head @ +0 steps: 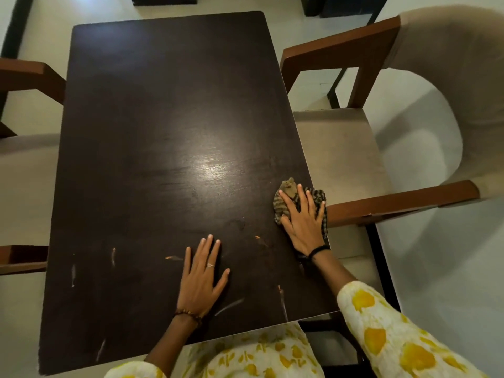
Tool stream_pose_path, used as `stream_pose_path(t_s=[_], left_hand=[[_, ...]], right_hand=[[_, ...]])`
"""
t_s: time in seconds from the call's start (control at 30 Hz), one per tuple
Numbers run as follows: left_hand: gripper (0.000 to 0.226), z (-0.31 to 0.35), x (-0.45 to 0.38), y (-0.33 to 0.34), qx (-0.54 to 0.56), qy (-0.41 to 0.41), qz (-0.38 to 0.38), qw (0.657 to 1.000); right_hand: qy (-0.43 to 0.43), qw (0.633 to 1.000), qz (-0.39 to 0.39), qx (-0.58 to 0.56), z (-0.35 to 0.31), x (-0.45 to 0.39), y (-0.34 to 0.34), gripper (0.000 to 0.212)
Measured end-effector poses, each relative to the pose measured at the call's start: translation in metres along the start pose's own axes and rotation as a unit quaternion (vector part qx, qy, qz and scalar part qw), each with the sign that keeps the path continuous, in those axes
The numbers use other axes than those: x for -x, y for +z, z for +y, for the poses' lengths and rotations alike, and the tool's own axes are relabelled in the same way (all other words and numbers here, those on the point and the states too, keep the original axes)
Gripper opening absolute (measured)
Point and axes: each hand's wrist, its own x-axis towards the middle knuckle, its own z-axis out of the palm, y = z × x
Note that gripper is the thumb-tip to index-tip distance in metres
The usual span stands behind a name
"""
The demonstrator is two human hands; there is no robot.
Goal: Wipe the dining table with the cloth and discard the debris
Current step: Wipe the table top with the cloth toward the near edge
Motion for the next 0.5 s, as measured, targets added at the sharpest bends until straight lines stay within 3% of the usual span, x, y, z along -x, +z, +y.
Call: stream_pose_path(t_s=[0.27,0.5], left_hand=[[0.079,-0.099,0.046,-0.029,0.015,-0.135,0.039,0.99],[0.085,-0.144,0.075,-0.037,0.019,-0.187,0.027,0.982]], right_hand=[[0.067,0.988,0.03,-0.138,-0.018,0.026,0.006,0.067],[0.149,0.982,0.024,-0.111,-0.043,-0.027,-0.001,0.053]])
